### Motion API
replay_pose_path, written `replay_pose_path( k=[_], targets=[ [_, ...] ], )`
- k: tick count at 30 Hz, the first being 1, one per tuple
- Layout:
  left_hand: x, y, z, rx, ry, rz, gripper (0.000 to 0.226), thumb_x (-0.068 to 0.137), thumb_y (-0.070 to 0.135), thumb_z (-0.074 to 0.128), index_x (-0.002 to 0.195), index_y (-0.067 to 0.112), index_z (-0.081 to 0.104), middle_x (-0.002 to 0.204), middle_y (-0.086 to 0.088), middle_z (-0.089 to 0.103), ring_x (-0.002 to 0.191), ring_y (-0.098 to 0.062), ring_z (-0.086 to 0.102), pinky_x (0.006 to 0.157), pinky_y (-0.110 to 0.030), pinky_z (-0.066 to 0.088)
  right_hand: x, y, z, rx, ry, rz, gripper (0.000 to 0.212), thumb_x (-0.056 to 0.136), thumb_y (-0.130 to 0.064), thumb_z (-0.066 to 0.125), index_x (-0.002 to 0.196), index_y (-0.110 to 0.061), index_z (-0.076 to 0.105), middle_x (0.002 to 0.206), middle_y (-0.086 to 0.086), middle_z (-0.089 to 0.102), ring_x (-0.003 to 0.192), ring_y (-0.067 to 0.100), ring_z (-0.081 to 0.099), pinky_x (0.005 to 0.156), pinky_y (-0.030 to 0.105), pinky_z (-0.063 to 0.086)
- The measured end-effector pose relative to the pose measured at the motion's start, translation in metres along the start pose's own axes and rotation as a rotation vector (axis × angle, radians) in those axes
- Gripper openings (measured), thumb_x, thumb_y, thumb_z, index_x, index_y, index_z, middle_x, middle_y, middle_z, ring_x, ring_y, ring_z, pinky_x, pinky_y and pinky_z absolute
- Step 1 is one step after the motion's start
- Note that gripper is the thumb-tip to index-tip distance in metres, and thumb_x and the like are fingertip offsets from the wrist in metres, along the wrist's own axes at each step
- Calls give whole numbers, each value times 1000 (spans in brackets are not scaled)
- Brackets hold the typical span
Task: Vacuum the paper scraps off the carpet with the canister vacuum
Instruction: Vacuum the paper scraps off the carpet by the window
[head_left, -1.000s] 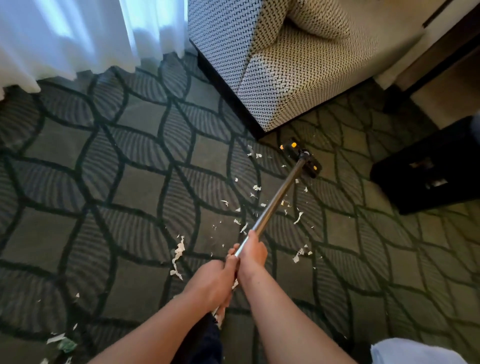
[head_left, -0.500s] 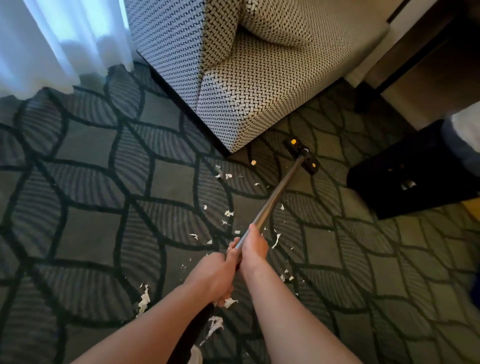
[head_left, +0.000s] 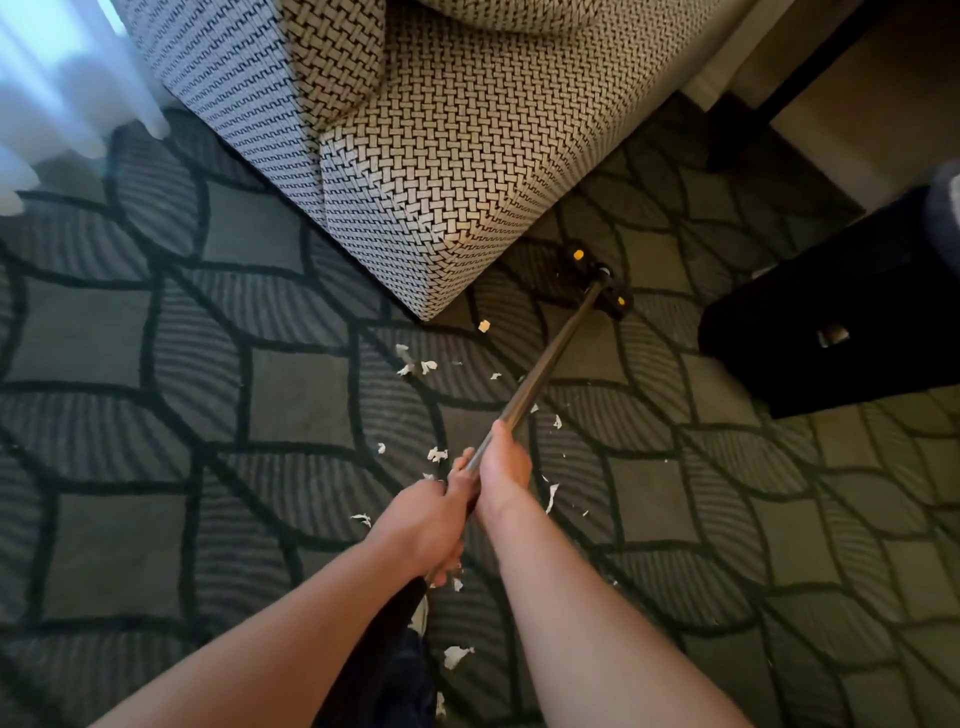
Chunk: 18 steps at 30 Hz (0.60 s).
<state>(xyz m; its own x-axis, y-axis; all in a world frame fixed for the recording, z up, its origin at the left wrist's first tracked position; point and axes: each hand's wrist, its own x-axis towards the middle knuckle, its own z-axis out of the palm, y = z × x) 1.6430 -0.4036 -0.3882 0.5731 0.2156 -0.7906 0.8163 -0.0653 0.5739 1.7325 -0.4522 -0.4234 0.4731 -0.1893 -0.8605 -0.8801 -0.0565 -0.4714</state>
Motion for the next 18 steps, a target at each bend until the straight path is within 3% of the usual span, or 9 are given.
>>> replay_pose_path(
  k=[2,5,13,16,18],
  targets=[
    [17,12,3,-9,-11,-16,69,100,57,23,64,9,57,52,-3,60,42,-16,55,54,-27,51,18,-13,2,-25,-1,8,34,99,-35,51,117,-7,57,89,15,60,56,19,57,41,25,46],
    [37,28,5,22,-4,-33,71,99,58,21,64,10,58,52,-3,61,43,-15,55,61,-29,54,37,-28,7,-13,-11,44,35,99,-37,51,118,-9,55,84,13,57,60,19,56,43,24,47],
    [61,42,0,-3,-13,-122,67,100,55,23,84,5,66,59,-3,62,49,-16,58,69,-34,59,57,-42,19,-67,-42,127,34,101,-36,48,119,-7,55,76,10,54,61,17,53,52,26,49],
    [49,39,2,2,-2,-120,67,101,53,22,76,6,63,57,-3,62,47,-15,57,64,-32,58,50,-35,15,-88,-27,124,34,101,-37,48,118,-8,55,85,11,59,68,20,58,62,29,52],
    [41,39,2,14,7,-121,67,101,54,22,79,7,64,58,-1,62,46,-14,56,59,-29,56,45,-33,12,-77,-28,133,34,100,-39,49,114,-9,56,83,11,59,64,18,57,56,28,48]
  ],
)
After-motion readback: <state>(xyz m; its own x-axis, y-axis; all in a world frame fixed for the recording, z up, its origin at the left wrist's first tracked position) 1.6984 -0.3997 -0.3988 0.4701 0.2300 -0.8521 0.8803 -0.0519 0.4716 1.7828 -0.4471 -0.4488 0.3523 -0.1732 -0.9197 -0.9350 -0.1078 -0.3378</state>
